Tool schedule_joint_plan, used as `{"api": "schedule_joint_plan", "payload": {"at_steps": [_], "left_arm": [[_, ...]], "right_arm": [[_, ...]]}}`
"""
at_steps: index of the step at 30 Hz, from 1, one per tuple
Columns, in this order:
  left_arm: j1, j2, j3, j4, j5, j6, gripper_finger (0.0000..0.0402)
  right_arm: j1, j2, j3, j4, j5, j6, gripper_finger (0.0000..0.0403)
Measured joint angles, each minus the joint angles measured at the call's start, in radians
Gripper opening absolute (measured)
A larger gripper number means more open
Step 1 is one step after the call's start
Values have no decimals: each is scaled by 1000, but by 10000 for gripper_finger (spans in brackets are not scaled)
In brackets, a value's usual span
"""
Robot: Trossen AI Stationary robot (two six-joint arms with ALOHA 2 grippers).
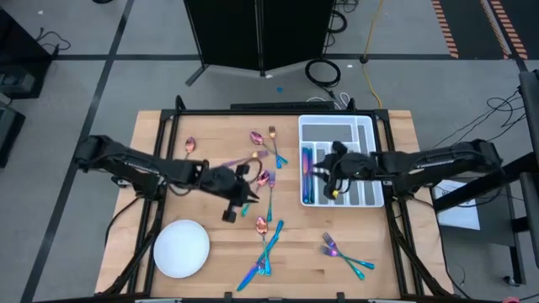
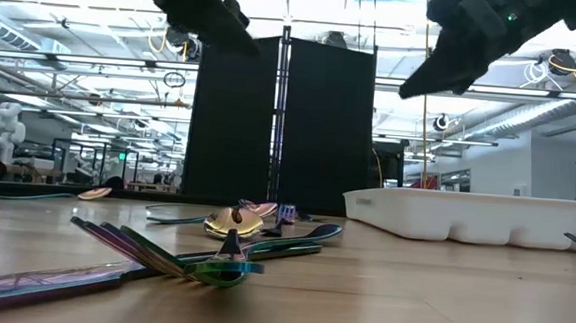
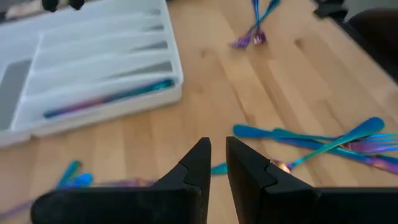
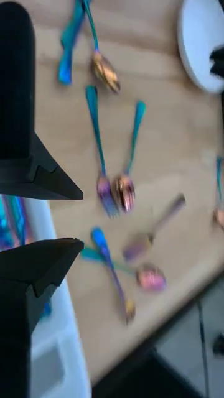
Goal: Sort silverware
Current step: Put the blue knife into the utensil organizer
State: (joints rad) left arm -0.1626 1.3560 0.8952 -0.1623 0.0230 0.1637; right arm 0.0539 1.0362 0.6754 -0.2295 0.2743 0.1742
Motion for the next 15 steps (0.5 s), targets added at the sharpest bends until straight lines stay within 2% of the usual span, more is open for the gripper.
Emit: {"api": "schedule_joint_plan", "payload": {"at_steps": [3, 11, 15], "left_arm": [[-58, 31, -9, 1, -52, -68, 52], [-229, 80, -15, 24, -60, -308, 52], [-350, 97, -15, 106, -146, -439, 52]], "right_arm": [[23, 77, 0, 56, -55, 15, 95], [88, 267, 0, 320, -224, -19, 95], [119, 329, 13, 404, -274, -52, 95]]}}
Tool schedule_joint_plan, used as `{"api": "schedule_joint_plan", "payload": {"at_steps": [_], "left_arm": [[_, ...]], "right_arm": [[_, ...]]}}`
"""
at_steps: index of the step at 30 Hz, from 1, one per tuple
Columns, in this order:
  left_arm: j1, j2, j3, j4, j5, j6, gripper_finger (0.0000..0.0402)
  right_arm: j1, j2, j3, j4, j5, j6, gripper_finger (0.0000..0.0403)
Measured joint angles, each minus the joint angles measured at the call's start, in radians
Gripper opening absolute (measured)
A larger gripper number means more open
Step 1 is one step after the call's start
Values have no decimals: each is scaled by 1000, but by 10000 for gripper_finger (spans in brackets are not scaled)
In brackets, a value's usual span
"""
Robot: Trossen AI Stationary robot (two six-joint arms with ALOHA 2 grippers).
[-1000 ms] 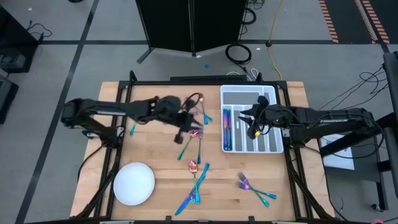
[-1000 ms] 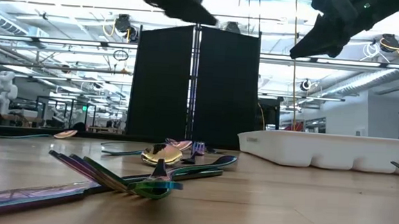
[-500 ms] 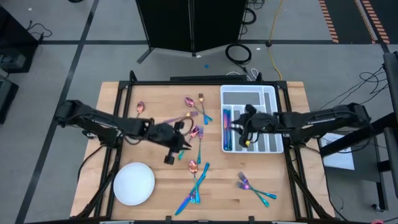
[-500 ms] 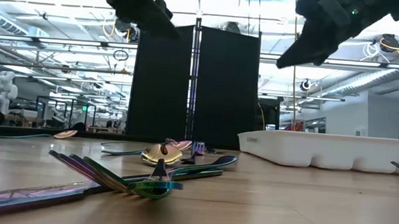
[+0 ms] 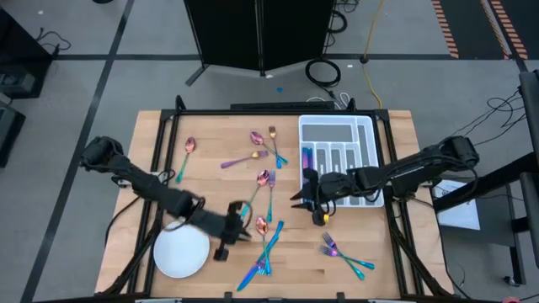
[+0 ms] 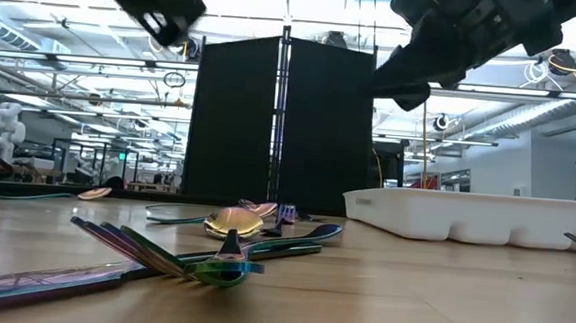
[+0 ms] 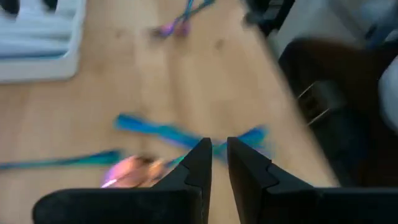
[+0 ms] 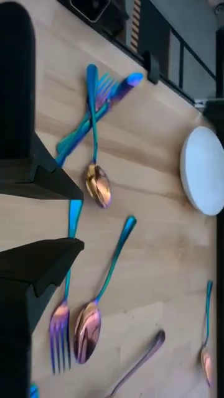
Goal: Sort silverware
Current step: Put the blue knife into the utensil organizer
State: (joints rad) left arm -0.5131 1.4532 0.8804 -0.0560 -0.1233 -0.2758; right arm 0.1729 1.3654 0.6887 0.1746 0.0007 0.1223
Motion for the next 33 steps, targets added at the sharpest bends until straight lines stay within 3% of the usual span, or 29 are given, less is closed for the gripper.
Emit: {"api": "schedule_joint_plan", "payload": {"at_steps": [5, 10, 16, 33], "left_arm": [[-115, 117, 9, 148, -35, -127, 52], [-144, 253, 80, 179, -34, -189, 52], [-142, 362, 130, 175, 77, -199, 52], [-137, 391, 127, 83, 103, -216, 52]], "right_arm": [[13, 25, 35, 0, -3, -15, 95], [13, 17, 52, -1, -3, -34, 95], [13, 16, 83, 3, -4, -58, 95], [12, 16, 87, 0, -3, -108, 95]]}}
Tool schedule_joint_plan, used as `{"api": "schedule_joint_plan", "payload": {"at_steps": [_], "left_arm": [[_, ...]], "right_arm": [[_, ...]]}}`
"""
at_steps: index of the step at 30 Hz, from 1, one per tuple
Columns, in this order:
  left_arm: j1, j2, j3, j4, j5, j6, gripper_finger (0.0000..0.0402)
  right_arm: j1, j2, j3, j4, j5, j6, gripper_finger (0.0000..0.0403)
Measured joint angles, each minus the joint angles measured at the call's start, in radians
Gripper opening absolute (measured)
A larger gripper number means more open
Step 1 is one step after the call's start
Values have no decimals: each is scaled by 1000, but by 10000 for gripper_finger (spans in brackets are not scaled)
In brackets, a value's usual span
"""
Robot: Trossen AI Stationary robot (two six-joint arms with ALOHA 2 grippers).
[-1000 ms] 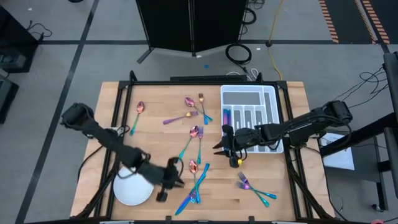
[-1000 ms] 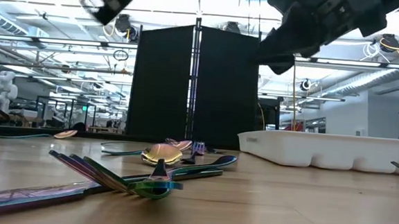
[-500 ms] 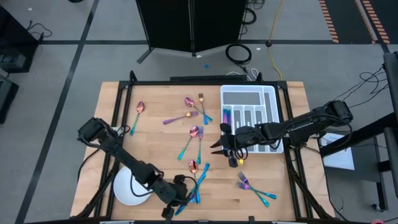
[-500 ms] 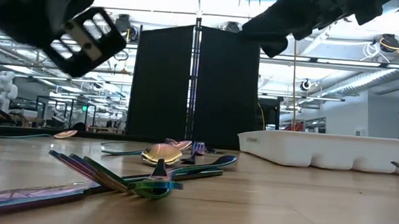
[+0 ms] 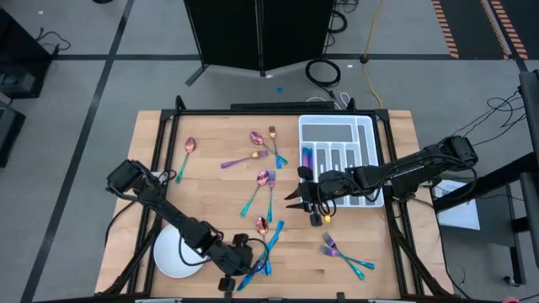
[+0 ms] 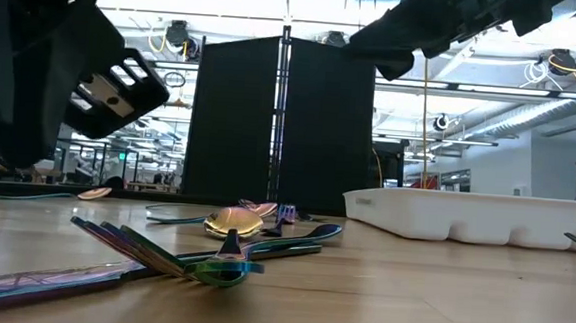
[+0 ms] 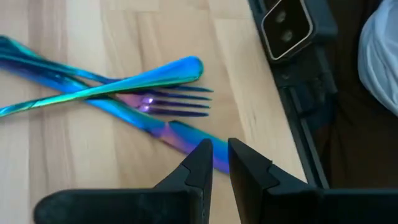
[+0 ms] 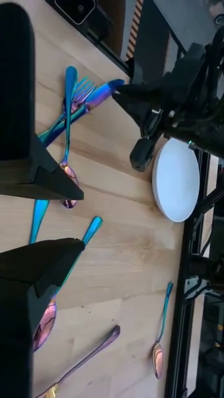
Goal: Sort silverware
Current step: Put the blue knife into the utensil organizer
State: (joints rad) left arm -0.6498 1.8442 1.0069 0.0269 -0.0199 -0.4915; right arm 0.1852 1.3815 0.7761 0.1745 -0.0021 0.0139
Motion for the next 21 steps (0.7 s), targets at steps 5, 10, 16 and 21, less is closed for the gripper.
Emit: {"api": "schedule_joint_plan", "payload": {"at_steps": [5, 10, 16, 21], "left_arm": [[0, 22, 0, 22, 9, 26, 52], [0, 81, -1, 89, 57, 26, 52], [2, 100, -1, 120, 76, 32, 52], [5, 100, 1, 59, 94, 29, 52]], "right_arm": [[0, 0, 0, -7, 0, 4, 95], [0, 0, 1, -40, 0, 27, 95], [0, 0, 1, -54, 0, 39, 95], [0, 0, 1, -55, 0, 45, 95]]}}
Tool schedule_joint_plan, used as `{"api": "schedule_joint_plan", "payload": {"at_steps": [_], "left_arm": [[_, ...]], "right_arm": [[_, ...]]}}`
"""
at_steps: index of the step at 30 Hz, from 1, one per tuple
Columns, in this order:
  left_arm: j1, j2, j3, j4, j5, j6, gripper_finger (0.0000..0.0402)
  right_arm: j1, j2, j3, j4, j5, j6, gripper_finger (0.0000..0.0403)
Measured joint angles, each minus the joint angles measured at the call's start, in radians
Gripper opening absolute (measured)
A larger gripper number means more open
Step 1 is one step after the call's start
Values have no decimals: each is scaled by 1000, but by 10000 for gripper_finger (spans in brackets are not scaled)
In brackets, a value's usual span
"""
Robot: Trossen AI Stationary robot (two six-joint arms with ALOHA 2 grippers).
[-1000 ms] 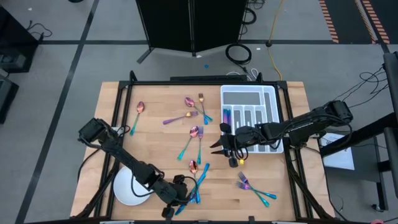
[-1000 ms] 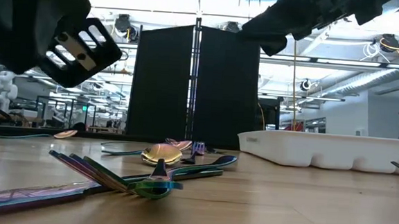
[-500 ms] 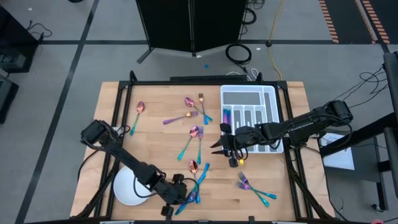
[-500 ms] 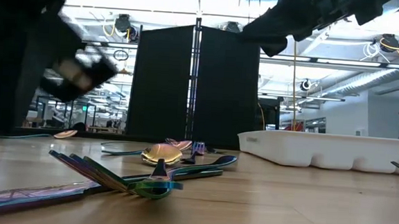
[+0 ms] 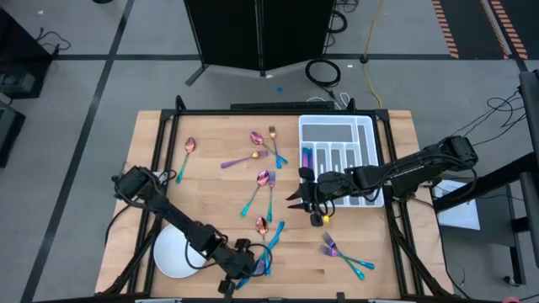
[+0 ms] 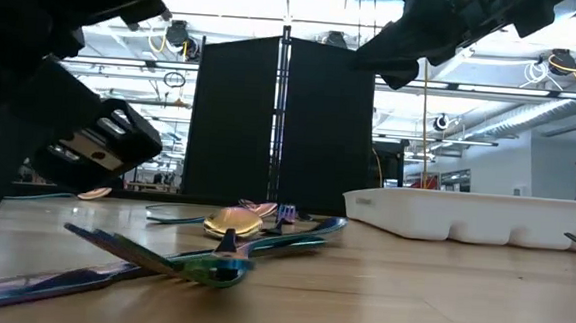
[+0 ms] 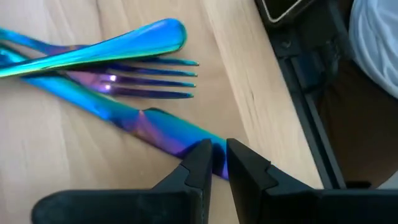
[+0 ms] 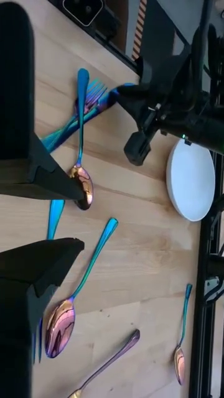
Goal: Sort silverware
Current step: Put the blue knife into the utensil organizer
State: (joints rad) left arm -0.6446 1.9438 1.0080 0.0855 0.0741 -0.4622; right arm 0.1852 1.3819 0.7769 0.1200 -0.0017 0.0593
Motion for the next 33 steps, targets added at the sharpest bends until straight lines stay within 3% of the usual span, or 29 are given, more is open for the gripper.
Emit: {"api": "schedule_joint_plan", "payload": {"at_steps": [25, 33], "left_arm": [[114, -37, 8, -427, 65, -3, 52], [159, -132, 1, -751, -70, 58, 52]], "right_arm": [[0, 0, 0, -9, 0, 0, 95], [0, 0, 0, -21, 0, 7, 95]]}}
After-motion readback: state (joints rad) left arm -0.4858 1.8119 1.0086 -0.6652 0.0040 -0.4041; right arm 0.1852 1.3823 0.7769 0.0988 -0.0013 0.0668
